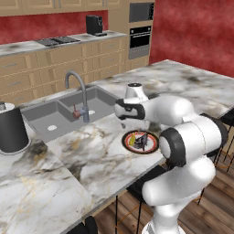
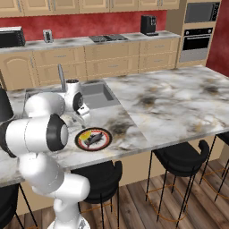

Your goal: Take the lemon wedge from the fridge and place it on the plate with fish on the dining counter.

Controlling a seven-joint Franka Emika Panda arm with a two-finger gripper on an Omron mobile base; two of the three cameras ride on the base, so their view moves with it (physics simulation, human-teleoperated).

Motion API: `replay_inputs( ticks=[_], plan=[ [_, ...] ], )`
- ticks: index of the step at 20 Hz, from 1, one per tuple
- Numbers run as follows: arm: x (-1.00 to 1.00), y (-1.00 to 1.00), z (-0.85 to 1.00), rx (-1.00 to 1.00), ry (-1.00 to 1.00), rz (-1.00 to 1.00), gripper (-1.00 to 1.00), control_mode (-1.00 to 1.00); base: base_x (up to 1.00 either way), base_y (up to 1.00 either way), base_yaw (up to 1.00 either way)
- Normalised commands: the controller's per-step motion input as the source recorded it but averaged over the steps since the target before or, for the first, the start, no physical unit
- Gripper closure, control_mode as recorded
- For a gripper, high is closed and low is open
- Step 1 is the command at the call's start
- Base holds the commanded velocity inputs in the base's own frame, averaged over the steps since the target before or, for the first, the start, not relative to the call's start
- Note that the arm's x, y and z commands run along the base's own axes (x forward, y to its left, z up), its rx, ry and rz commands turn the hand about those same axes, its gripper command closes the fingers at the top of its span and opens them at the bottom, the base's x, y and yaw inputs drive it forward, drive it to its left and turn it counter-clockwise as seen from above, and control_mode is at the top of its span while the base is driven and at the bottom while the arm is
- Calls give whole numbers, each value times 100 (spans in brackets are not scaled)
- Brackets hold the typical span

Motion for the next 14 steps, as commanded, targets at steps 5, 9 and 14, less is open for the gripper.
replay_inputs(
  ticks=[5, 9, 14],
  plan=[
    [-100, 16, 68, 0, -9, 0, -100, -100, 0, 0, 0],
    [-100, 12, 48, -7, -14, 0, -100, -100, 0, 0, 0],
    [-100, 41, 97, -35, -43, 0, -100, -100, 0, 0, 0]
  ],
)
